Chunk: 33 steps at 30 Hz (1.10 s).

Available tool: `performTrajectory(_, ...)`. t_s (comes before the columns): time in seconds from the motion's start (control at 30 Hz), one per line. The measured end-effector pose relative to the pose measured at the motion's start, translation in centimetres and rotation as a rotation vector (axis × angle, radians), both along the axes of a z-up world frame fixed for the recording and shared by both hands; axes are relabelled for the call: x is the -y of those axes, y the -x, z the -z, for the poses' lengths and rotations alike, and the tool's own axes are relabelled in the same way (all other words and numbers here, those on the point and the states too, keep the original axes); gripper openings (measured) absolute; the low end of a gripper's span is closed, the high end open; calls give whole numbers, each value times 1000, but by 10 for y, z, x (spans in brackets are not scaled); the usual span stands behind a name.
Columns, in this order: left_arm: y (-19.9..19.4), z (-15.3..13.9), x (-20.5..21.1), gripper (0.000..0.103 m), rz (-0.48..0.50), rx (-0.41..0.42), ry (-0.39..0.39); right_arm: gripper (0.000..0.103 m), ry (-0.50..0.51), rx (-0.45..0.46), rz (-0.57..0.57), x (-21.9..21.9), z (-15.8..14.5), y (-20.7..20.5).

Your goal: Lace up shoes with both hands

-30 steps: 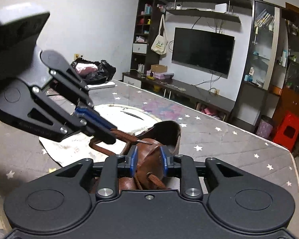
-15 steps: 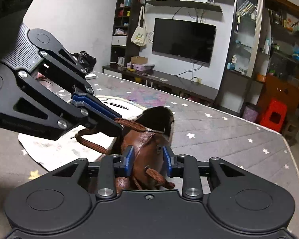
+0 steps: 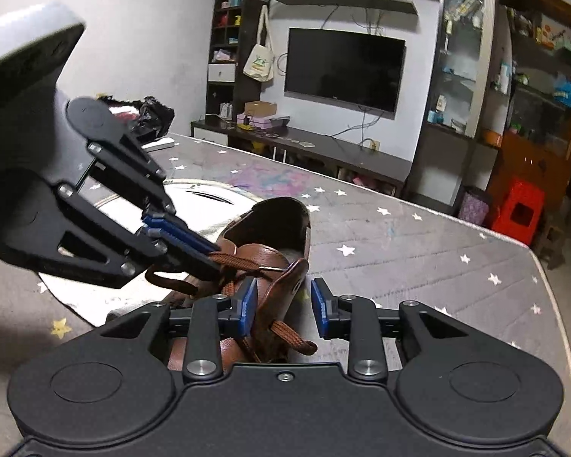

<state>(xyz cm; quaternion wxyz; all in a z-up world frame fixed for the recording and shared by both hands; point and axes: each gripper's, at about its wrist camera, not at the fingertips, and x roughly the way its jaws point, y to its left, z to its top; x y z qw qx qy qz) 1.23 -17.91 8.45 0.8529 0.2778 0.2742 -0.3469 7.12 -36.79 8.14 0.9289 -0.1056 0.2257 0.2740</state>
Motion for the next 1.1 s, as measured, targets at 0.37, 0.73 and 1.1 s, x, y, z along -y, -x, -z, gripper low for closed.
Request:
performTrajectory(0.37,3,-11,11,6,73,72,-122,32,-6,-1,-5,-4,0,-2)
performTrajectory(0.73,0,-10,20,6,139,86,-264,33,-35,-7,-3,-1,3,-1)
performTrajectory(1.1,-5,-13,26,6,201,91,-339,33,-49,-8,-10,7,1,2)
